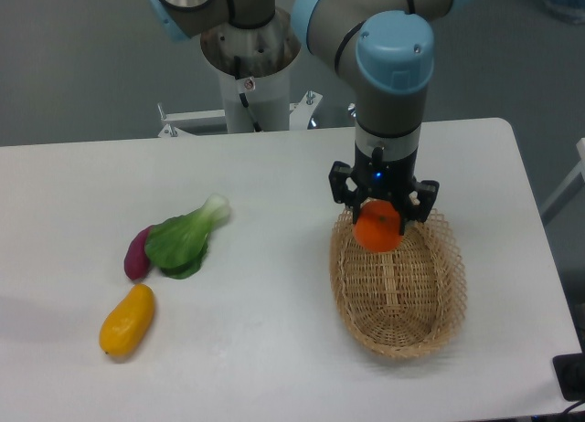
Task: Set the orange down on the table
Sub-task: 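Carry the held orange out of the basket toward the mango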
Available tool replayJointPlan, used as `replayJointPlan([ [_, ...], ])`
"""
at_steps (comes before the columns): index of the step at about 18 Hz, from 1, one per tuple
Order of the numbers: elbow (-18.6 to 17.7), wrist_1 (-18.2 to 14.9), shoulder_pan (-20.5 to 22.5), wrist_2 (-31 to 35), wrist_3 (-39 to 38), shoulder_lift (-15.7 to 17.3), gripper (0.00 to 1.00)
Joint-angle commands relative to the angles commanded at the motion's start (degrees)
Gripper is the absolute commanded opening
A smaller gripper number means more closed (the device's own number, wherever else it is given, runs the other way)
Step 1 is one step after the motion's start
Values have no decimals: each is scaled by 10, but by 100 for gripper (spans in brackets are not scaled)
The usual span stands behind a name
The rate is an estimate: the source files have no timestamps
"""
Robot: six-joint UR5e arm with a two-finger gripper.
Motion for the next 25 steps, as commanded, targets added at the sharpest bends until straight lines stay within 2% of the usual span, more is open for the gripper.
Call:
replayJointPlan([
  [3, -7, 61, -44, 1, -86, -24, 67],
  [7, -8, 91, -84, 1, -122, -55, 66],
  [11, -11, 110, -119, 2, -150, -94, 66],
  [14, -12, 110, -137, 11, -151, -122, 66],
  [21, -25, 123, -157, 15, -154, -150, 67],
  [25, -32, 138, -164, 15, -191, -163, 67],
])
